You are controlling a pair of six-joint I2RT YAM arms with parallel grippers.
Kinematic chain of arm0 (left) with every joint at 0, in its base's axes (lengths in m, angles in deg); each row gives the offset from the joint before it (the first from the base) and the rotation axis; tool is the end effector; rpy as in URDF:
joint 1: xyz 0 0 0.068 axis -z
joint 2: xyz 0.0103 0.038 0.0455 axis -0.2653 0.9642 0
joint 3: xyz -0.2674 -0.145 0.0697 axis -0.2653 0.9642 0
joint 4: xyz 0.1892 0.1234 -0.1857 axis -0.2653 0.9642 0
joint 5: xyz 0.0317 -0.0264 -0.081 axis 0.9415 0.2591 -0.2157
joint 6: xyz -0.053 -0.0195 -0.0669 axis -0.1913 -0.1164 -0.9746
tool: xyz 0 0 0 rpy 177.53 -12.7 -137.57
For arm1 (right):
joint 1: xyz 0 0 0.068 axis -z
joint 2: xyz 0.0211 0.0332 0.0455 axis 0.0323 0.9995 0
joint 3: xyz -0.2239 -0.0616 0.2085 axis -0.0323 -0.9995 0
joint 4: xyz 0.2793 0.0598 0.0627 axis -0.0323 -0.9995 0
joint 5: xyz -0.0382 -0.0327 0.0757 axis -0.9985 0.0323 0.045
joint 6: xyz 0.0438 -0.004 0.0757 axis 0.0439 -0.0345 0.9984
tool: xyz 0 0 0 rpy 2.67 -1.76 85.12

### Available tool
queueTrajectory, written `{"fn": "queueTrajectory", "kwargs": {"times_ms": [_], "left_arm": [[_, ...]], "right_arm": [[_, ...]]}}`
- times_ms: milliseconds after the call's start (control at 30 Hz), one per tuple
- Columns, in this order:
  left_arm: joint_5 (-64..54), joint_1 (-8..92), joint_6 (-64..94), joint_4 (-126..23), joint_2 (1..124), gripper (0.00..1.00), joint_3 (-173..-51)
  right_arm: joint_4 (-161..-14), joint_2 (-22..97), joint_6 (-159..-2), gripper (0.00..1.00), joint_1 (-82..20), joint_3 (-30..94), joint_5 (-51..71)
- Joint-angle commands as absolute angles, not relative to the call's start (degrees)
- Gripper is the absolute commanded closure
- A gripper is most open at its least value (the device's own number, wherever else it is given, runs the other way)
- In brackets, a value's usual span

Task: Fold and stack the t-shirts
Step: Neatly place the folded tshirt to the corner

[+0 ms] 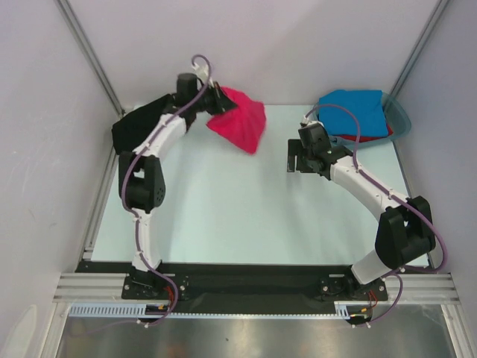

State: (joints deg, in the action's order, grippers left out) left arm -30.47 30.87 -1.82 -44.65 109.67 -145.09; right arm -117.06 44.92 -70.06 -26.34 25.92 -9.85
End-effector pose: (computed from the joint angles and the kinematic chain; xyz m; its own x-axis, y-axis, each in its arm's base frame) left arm 0.5630 -0.2010 0.2897 -0.6635 -0.2228 -0.7142 0.4607 0.6305 -0.6247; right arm 0.3632 0.1480 0.2742 -0.7360 -0.0208 -0.6766 -0.0715 0.9963 0.0471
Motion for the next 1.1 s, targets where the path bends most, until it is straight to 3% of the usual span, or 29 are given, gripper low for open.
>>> {"fn": "queueTrajectory", "kwargs": {"times_ms": [0, 233, 500, 833, 900, 933, 967, 1000, 1033, 1067], "left_arm": [[-26.8, 24.9, 4.1, -35.3, 110.9, 1.0, -156.4], [-23.5, 10.7, 5.7, -28.6, 116.0, 1.0, -169.1], [-20.3, -1.9, 7.0, -29.7, 115.2, 1.0, -162.5], [-11.1, -5.6, 10.1, -31.5, 115.9, 0.99, -157.6], [-13.0, -5.7, 10.5, -29.9, 117.5, 0.85, -160.1], [-13.0, -5.8, 10.6, -28.8, 119.3, 0.46, -161.3], [-12.0, -5.8, 10.2, -25.9, 120.1, 0.36, -164.2], [-11.2, -5.7, 10.0, -25.0, 120.5, 0.15, -164.9], [-11.3, -5.7, 10.0, -24.9, 120.3, 0.0, -164.4], [-11.5, -5.7, 10.0, -24.9, 119.8, 0.0, -164.0]], "right_arm": [[-116.0, 43.2, -70.3, 0.21, -26.0, 25.9, -9.4], [-115.2, 45.1, -70.3, 0.21, -25.7, 26.3, -8.4], [-115.2, 49.0, -70.2, 0.22, -25.5, 28.0, -7.1], [-115.8, 50.5, -69.7, 0.22, -25.6, 28.6, -6.6], [-116.0, 50.2, -69.7, 0.22, -25.6, 28.5, -6.4], [-115.9, 50.3, -69.7, 0.22, -25.5, 28.5, -6.3], [-116.0, 50.4, -69.7, 0.22, -25.6, 28.7, -6.3], [-116.0, 50.4, -69.7, 0.22, -25.5, 28.8, -6.4], [-116.2, 50.4, -69.7, 0.22, -25.5, 28.8, -6.4], [-116.2, 50.4, -69.7, 0.22, -25.5, 28.8, -6.4]]}}
